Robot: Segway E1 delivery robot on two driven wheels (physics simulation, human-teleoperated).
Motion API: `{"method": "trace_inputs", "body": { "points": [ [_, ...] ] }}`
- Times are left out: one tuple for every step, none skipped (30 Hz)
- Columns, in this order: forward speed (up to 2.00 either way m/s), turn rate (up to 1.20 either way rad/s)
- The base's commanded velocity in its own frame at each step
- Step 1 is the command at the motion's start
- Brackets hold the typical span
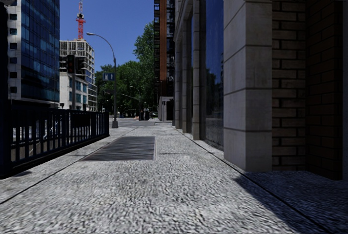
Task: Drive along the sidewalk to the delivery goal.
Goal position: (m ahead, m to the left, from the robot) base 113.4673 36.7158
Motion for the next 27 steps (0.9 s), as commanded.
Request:
{"method": "trace_inputs", "body": {
  "points": [
    [2.0,0.0],
    [2.0,0.0],
    [2.0,0.0],
    [2.0,0.0],
    [2.0,0.0],
    [2.0,0.0],
    [2.0,0.0],
    [2.0,0.0],
    [2.0,0.0],
    [2.0,0.0],
    [2.0,0.0],
    [2.0,0.0],
    [2.0,0.0],
    [2.0,0.0],
    [2.0,0.0],
    [2.0,0.0],
    [2.0,0.0],
    [2.0,0.0],
    [2.0,0.0],
    [2.0,0.0],
    [2.0,0.06],
    [2.0,0.06],
    [2.0,0.1],
    [2.0,0.11],
    [2.0,0.11],
    [2.0,0.12],
    [2.0,0.12]
  ]
}}
